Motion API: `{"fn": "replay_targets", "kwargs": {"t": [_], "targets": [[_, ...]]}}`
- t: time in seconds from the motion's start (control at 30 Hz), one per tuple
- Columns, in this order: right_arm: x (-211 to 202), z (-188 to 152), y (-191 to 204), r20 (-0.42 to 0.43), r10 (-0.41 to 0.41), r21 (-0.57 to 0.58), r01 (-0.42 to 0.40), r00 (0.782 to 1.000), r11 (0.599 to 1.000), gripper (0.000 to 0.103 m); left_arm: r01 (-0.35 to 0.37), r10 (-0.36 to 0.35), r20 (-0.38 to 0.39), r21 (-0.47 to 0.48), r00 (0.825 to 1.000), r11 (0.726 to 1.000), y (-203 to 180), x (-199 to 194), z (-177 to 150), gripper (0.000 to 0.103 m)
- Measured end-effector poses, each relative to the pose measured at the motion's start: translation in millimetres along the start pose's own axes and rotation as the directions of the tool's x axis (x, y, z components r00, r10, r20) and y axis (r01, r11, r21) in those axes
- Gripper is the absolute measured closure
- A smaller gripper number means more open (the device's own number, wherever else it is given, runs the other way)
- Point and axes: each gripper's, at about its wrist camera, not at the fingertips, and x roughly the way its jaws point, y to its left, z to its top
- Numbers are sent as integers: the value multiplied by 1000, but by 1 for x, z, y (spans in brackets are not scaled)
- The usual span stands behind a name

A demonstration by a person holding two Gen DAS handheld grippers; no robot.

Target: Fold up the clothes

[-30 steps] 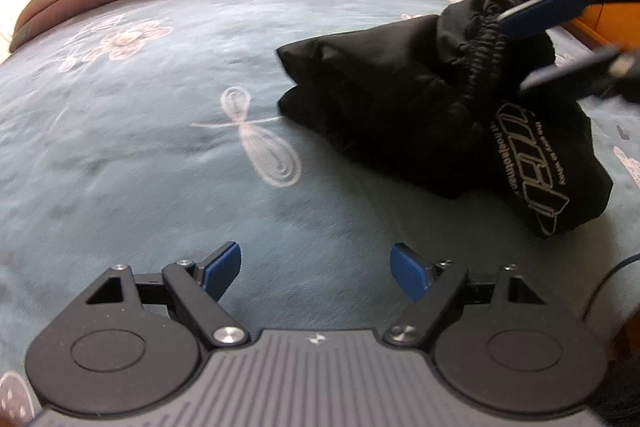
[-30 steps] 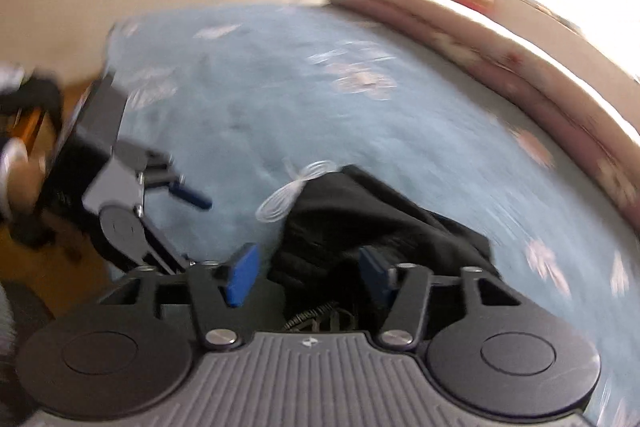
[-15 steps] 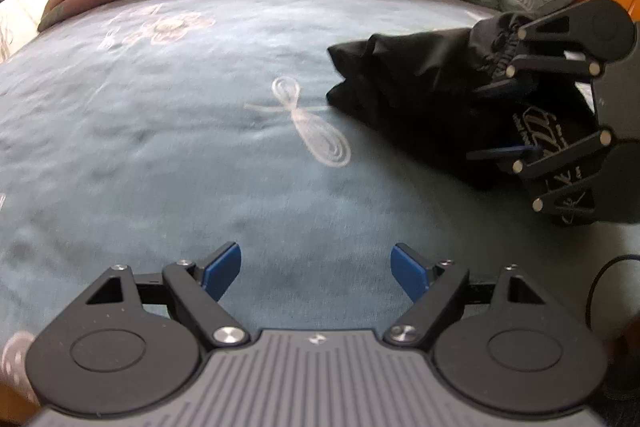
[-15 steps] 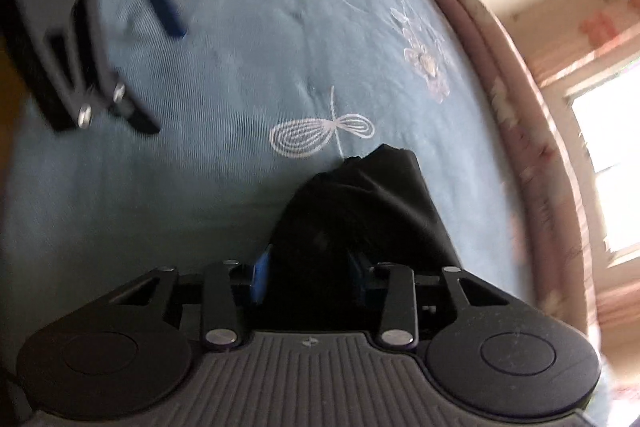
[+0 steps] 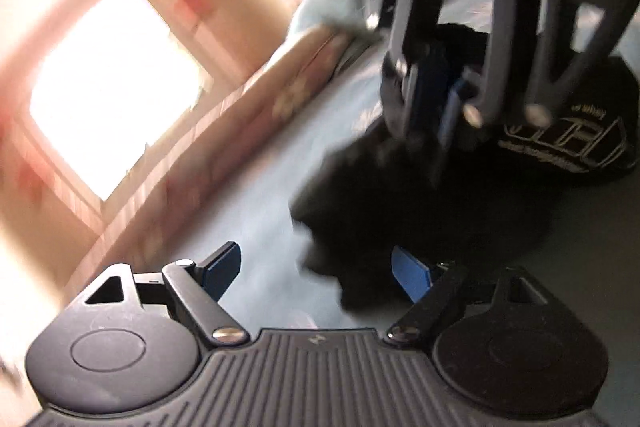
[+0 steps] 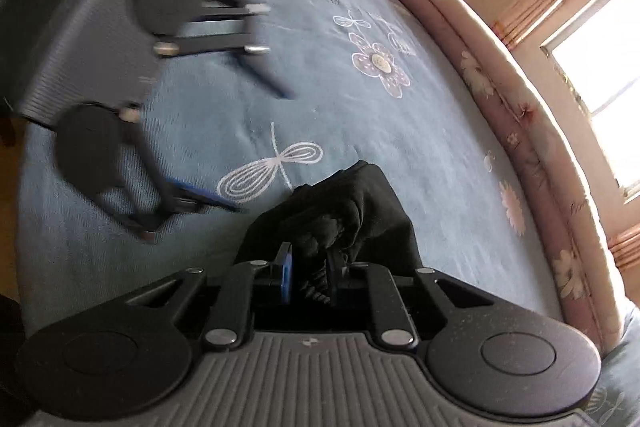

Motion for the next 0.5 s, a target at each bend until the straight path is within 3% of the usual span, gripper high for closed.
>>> {"fn": "replay_targets", "kwargs": {"t": [0.1, 0.23, 0.3, 0.4, 0.5], "targets": [[0, 0, 1, -11, 15, 10, -15, 1000, 1000, 83, 29, -51, 81, 254, 995, 967, -11, 13, 1, 19], [-1, -1, -4, -17, 24, 52, -23, 1000, 998, 83, 42, -146, 175, 491, 974, 870, -24, 15, -3, 19], [-6, -3, -11, -13, 32, 99, -31, 999, 995, 83, 31, -164, 206, 530, 965, 848, -25, 16, 0, 20], [-17, -6, -22, 9, 55, 174, -56, 998, 983, 82, 38, -184, 230, 523, 956, 851, -20, 20, 8, 21], [-42, -17, -28, 44, 33, 242, -42, 999, 969, 67, 58, -210, 221, 545, 953, 836, -19, 26, 11, 21]]}}
